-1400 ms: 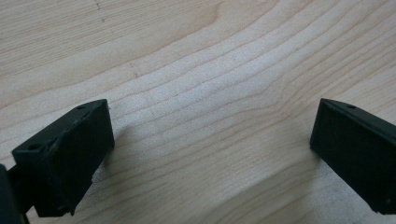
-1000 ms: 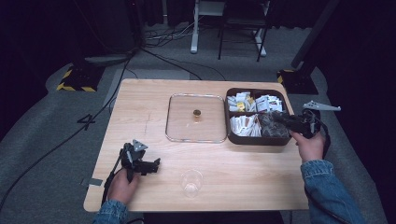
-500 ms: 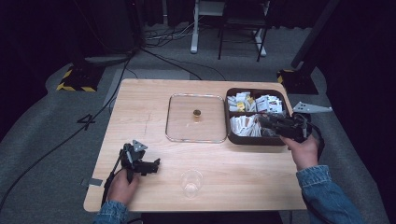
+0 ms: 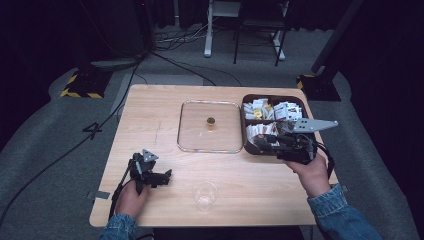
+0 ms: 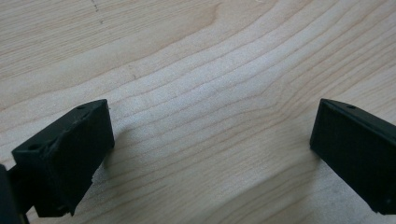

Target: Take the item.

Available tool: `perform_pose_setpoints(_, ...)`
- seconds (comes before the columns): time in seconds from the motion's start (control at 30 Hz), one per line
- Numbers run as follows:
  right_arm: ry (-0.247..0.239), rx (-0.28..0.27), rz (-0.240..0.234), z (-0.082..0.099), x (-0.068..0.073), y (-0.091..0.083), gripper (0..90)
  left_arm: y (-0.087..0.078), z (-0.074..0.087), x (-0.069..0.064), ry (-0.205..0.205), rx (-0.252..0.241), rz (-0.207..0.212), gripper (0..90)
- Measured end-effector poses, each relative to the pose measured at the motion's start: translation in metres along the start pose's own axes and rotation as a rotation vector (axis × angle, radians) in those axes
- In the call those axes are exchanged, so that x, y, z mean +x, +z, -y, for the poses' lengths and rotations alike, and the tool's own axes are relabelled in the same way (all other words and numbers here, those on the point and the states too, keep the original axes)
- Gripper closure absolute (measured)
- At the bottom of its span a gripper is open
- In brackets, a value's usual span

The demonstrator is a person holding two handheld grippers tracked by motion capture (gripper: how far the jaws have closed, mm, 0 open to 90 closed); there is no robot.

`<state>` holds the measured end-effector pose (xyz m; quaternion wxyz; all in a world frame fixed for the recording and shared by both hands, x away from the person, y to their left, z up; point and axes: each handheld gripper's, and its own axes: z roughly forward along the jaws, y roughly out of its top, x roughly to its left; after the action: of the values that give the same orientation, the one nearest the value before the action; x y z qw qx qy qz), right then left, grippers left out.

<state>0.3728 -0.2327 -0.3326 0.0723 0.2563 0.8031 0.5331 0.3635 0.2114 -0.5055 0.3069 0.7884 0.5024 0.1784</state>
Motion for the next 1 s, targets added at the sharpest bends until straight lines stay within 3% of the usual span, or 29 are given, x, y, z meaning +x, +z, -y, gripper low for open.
perform_pose_setpoints(0.23,-0.049,0.021,-0.062,-0.006,0.024,0.013,63.5,0.0,0.0,0.0,0.0,0.0,0.0,0.0)
perform_pose_setpoints(0.6,-0.091,0.034,-0.119,-0.006,0.044,0.03,63.5,0.0,0.0,0.0,0.0,0.0,0.0,0.0)
perform_pose_setpoints(1.0,-0.146,0.074,-0.183,0.005,0.071,0.056,63.5,0.0,0.0,0.0,-0.001,0.001,-0.001,0.0)
